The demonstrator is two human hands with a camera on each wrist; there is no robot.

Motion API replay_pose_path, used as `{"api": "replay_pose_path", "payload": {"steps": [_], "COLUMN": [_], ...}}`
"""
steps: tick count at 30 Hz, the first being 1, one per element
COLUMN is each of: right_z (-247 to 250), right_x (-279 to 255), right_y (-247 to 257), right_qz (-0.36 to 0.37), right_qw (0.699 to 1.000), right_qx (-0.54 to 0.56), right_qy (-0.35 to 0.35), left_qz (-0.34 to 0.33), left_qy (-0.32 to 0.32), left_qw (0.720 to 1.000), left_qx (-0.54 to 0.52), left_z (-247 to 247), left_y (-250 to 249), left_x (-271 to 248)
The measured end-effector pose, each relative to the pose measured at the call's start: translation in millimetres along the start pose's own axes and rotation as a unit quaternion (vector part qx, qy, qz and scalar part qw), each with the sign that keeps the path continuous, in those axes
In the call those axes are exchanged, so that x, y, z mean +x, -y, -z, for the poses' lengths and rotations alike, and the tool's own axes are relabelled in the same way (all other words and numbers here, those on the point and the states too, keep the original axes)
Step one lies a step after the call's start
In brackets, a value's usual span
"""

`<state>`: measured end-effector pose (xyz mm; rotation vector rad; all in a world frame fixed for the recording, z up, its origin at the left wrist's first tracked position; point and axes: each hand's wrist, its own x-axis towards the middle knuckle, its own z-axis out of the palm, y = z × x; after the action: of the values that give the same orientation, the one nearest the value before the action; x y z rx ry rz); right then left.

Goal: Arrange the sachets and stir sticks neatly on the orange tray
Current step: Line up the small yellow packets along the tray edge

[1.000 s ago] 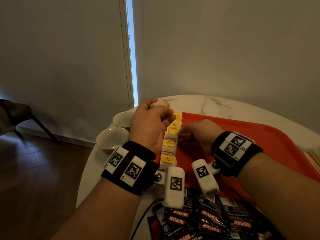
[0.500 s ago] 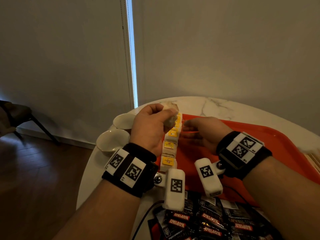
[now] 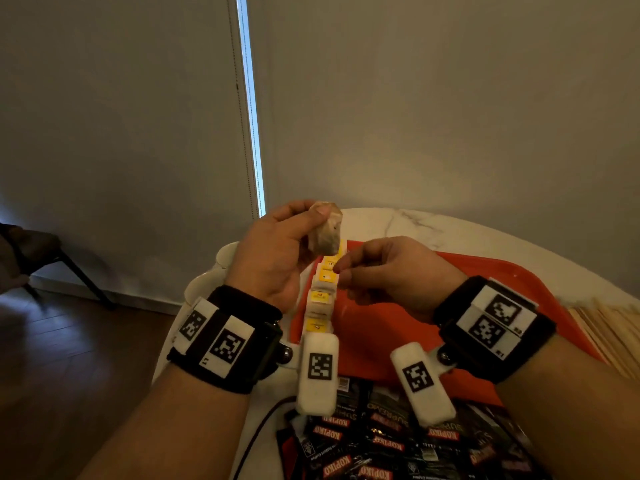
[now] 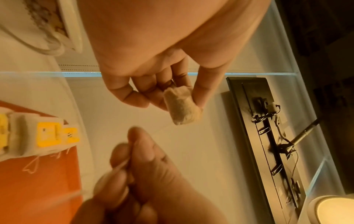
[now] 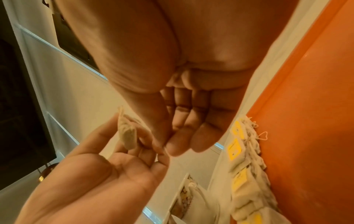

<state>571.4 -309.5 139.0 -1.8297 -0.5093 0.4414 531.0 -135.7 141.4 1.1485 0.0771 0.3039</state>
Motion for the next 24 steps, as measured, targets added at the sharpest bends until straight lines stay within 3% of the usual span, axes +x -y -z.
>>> {"api": "replay_pose_path", "payload": {"steps": [3, 9, 14, 18, 24], "right_z": [3.9, 9.6, -1.6, -19.9, -33.7], "right_x": [-13.1, -38.2, -41.1, -23.8, -11.5], "right_y": [0.2, 12.0, 33.1, 32.8, 14.4], "right_qz": [0.022, 0.064, 0.136, 0.081, -0.016], "right_qw": [1.000, 0.992, 0.990, 0.997, 0.998], "right_qx": [-0.010, -0.066, 0.017, 0.018, 0.049], "right_qy": [0.003, 0.083, 0.031, 0.006, -0.027], "left_qz": [-0.008, -0.030, -0.023, 0.000, 0.063], "left_qy": [-0.019, -0.087, -0.101, -0.073, -0.084], "left_qw": [1.000, 0.995, 0.992, 0.993, 0.987], "left_qx": [-0.014, 0.037, 0.075, 0.093, 0.122], "left_z": [4.3, 18.1, 17.9, 9.7, 20.2], "left_y": [-12.3, -21.4, -9.3, -1.6, 6.8], "left_x": [-5.3, -18.0, -32.6, -42.7, -50.9]}}
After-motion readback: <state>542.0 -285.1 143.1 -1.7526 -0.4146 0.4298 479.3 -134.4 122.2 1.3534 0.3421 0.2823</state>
